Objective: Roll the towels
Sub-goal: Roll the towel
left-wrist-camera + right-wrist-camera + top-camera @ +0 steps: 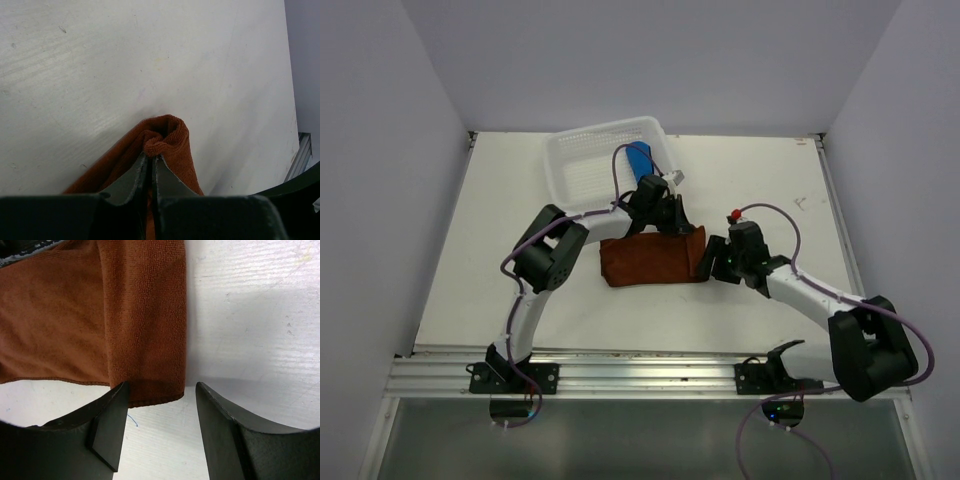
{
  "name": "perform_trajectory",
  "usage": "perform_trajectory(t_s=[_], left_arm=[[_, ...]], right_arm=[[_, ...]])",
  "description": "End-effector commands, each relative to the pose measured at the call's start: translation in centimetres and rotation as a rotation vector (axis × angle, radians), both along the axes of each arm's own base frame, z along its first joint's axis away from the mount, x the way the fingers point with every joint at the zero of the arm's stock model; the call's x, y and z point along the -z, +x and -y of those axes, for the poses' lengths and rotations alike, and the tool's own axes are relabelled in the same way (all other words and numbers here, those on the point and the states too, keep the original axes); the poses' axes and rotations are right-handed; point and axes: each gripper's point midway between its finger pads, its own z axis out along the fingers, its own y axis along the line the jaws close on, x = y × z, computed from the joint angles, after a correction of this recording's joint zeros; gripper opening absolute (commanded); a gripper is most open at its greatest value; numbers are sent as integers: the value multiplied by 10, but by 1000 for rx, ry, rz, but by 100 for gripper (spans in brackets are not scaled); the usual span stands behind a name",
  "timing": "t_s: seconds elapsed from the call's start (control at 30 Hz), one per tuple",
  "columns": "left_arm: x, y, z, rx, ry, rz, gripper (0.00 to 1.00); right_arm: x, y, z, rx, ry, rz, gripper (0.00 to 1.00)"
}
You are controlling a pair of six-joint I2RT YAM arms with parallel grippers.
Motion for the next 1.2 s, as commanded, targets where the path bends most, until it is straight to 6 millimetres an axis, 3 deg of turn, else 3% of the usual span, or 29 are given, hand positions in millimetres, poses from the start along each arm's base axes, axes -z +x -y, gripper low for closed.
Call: perform_trajectory(t_s=[0.0,0.27,0.4,0.57,0.7,0.9,0.97,1.17], left_arm=[[-26,17,5,7,-48,93,6],[-24,16,3,3,-40,90,6],[-22,15,1,-4,-30,90,6],[-23,16,-3,-10,-12,95,10],[-48,21,-7,-20,-10,148,18],[-81,25,-2,-9,-22,168,40],[-83,22,-4,-10,-11,146,43],[-119,14,-1,-8,-85,134,47]], right_arm=[[-2,9,-6,0,35,26,59],[14,12,-7,1,37,-3,51],[22,9,-8,-2,45,-9,39],[27,7,-4,-4,22,-6,13],[27,7,3,-18,-23,6,1],[24,11,5,-17,-37,31,0],[23,13,5,-18,-40,34,0],[21,14,7,-22,-57,47,0]])
